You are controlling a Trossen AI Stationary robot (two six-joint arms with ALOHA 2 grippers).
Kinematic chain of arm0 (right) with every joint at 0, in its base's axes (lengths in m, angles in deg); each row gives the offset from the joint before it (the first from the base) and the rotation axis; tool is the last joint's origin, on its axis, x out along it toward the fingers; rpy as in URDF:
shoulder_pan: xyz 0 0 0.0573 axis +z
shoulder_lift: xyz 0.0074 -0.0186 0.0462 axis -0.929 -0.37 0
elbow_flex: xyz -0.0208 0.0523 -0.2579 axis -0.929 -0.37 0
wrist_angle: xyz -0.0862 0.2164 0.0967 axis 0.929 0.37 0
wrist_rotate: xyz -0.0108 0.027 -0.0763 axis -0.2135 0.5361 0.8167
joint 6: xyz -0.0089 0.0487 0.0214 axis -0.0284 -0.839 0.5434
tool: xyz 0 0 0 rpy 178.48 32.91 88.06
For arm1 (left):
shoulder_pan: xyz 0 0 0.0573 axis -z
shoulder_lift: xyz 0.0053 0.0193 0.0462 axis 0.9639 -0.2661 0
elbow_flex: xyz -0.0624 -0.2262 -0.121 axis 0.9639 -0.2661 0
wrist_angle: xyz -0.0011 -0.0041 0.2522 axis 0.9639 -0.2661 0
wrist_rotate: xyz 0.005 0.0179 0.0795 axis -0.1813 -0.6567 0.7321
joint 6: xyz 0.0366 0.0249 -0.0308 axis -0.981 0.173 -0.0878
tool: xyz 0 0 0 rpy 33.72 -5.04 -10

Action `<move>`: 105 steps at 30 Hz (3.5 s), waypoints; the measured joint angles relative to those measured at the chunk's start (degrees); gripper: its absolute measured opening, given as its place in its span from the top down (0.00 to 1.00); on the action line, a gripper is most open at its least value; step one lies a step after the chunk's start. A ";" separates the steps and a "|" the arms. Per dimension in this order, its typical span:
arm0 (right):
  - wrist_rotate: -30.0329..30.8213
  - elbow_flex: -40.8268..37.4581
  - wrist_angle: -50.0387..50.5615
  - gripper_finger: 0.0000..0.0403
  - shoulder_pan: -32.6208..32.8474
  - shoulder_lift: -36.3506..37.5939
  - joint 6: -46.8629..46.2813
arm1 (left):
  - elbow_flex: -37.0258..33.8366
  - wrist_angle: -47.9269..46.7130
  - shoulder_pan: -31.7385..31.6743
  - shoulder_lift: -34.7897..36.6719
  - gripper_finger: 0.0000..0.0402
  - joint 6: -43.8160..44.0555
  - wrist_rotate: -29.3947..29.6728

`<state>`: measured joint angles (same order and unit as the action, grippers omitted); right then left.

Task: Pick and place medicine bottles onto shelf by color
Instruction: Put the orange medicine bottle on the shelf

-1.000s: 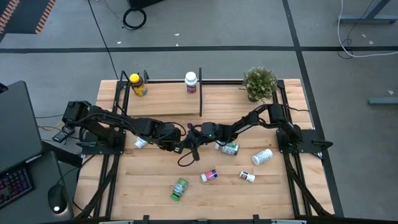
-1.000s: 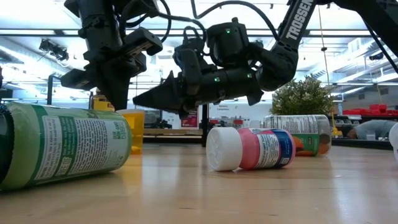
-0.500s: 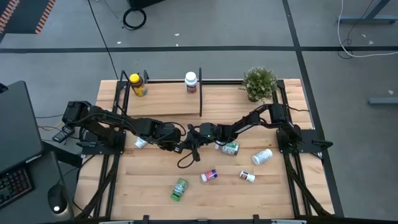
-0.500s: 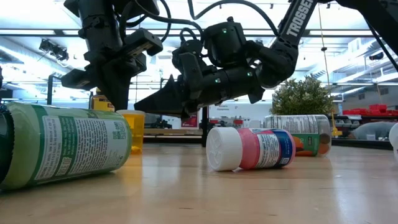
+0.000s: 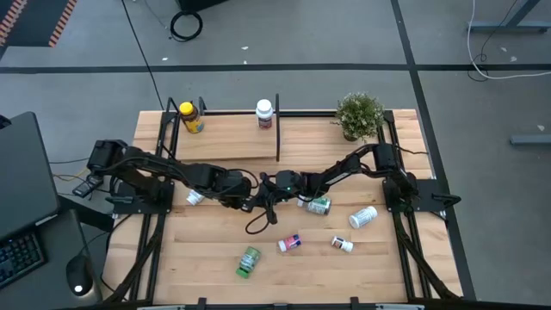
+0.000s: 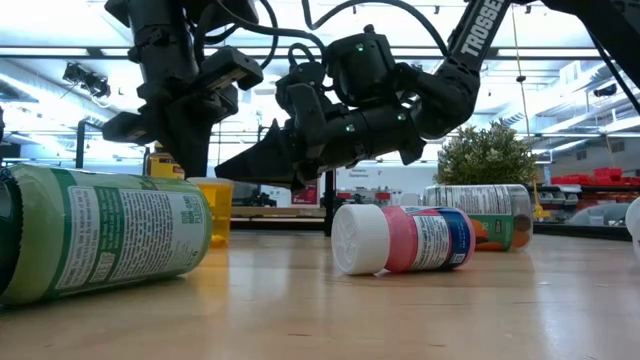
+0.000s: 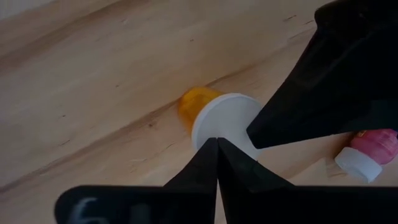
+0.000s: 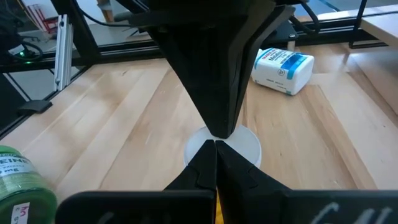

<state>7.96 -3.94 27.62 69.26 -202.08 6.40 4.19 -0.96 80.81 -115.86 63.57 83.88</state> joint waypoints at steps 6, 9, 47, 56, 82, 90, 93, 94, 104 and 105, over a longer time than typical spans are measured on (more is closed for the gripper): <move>-0.09 -1.27 -0.52 0.99 -0.12 0.00 -0.34 | 0.19 1.24 0.46 -1.59 0.99 -0.41 0.21; -0.22 -1.59 -0.85 0.99 -0.36 0.00 -0.72 | 0.13 1.30 0.33 -1.23 0.97 -1.29 0.15; -2.95 -9.97 -0.46 0.71 2.03 14.51 -7.98 | 3.51 -3.22 -1.27 3.19 0.65 -9.03 -1.92; 0.09 -17.39 4.40 0.71 2.12 24.96 -8.01 | 6.68 -2.64 -1.31 3.15 0.40 -11.58 -0.89; 3.46 -27.58 5.36 0.71 1.57 30.44 -9.99 | 6.65 -3.97 -1.31 -2.56 0.12 -12.11 0.76; 3.65 -27.56 6.14 0.71 1.51 30.43 -10.03 | 6.53 -3.66 -1.22 -5.08 0.22 -13.81 1.51; 4.06 -27.56 6.51 0.71 1.53 30.43 -10.01 | 6.51 -2.71 -1.23 -7.05 0.25 -14.96 -0.62; 4.16 -27.56 6.51 0.71 1.51 30.43 -10.03 | 6.53 -2.60 -1.21 -7.44 0.26 -14.97 -1.11; 4.20 -27.54 6.75 0.71 1.49 30.43 -9.99 | 6.49 -2.46 -1.29 -7.76 0.28 -15.88 -1.41; 4.20 -27.54 6.75 0.71 1.46 30.43 -9.99 | 6.49 -2.49 -1.30 -7.75 0.28 -16.16 -1.41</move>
<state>12.15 -31.48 34.38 70.72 -171.65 -3.59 10.68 -3.45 79.51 -123.61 47.41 82.47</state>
